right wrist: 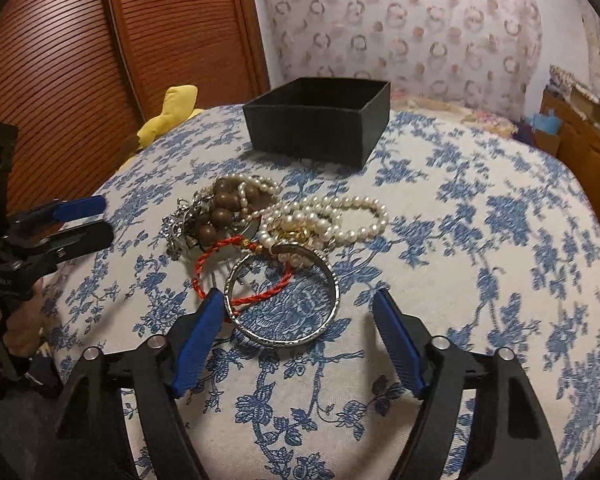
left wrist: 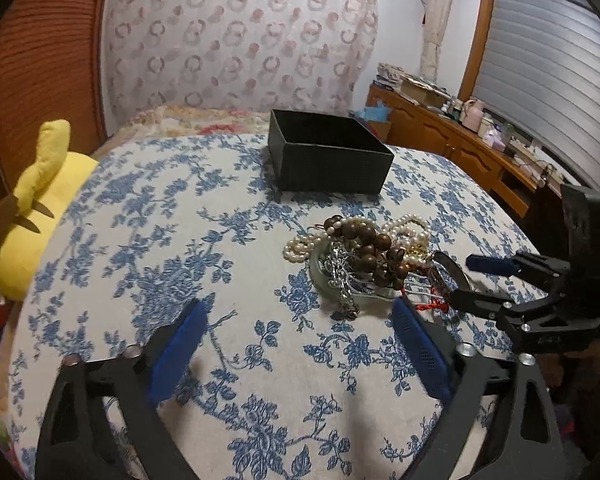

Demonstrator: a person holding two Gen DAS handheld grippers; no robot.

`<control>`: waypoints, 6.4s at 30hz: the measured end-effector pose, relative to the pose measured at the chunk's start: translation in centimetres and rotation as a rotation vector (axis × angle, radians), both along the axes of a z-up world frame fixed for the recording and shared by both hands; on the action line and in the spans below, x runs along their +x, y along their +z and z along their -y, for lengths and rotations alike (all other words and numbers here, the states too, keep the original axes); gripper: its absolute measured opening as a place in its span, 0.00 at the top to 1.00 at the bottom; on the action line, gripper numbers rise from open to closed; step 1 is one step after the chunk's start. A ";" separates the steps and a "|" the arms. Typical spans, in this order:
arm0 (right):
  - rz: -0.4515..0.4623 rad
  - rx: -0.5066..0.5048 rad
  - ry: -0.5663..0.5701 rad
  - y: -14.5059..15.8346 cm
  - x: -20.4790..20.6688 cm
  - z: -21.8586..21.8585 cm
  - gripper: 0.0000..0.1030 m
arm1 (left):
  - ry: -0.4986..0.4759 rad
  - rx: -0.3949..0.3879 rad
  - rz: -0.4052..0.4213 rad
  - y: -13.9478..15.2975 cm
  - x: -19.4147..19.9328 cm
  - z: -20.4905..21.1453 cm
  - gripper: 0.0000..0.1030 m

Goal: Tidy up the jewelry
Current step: 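Move the open left tool down toward the tangled jewelry pile, then close the left tool on the pearl-and-brown-bead strand and lift it, then raise the strand with the left tool, pulling it free of the pile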

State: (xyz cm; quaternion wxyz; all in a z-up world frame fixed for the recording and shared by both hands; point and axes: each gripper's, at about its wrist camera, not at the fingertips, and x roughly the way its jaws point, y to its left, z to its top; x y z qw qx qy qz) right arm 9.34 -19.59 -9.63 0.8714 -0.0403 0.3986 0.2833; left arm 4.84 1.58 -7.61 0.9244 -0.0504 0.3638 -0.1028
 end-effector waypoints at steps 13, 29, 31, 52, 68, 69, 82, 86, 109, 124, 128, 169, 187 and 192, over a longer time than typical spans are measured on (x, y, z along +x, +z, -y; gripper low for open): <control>0.033 -0.029 0.016 0.3 -0.7 -0.4 0.41 | -0.074 0.021 -0.066 -0.4 5.4 0.1 0.61; 0.068 -0.027 -0.017 1.4 -0.6 0.9 0.41 | -0.098 0.086 -0.122 -2.1 9.2 0.6 0.80; 0.067 -0.026 -0.018 1.3 -0.6 0.9 0.41 | -0.108 0.106 -0.121 -2.1 9.6 1.0 0.78; 0.067 -0.026 -0.018 0.9 -1.0 0.9 0.41 | -0.127 0.063 -0.076 0.3 10.5 -0.6 0.97; 0.110 -0.010 -0.025 3.0 -0.7 0.7 0.41 | -0.175 0.041 0.148 10.6 7.8 2.1 0.97; 0.111 -0.009 -0.025 3.1 -0.7 0.8 0.41 | -0.176 0.039 0.155 11.0 7.7 2.2 0.97; 0.133 -0.003 -0.034 4.0 -0.7 0.9 0.41 | -0.186 0.050 0.254 15.9 7.3 3.4 0.97; 0.140 -0.001 -0.038 4.3 -0.5 1.0 0.41 | -0.185 0.042 0.268 17.0 7.5 3.5 0.97; 0.117 -0.014 -0.040 3.4 -0.1 0.7 0.40 | -0.183 0.059 0.253 16.3 6.6 3.0 0.97; 0.088 -0.022 -0.023 2.0 0.5 0.1 0.39 | -0.212 0.046 0.323 20.3 5.3 4.3 0.97; 0.102 -0.014 -0.012 2.5 0.4 -0.2 0.38 | -0.224 0.044 0.342 21.2 4.7 4.9 0.97; 0.045 0.156 0.051 4.3 -0.2 -3.9 0.50 | -0.236 -0.022 0.287 19.1 4.4 6.1 0.97; -0.009 0.290 -0.043 4.2 1.2 -3.3 0.50 | -0.240 -0.103 0.297 20.5 3.7 7.1 0.97; -0.058 0.289 -0.079 3.2 2.1 -2.8 0.77 | -0.221 -0.083 0.295 20.0 3.9 7.2 0.96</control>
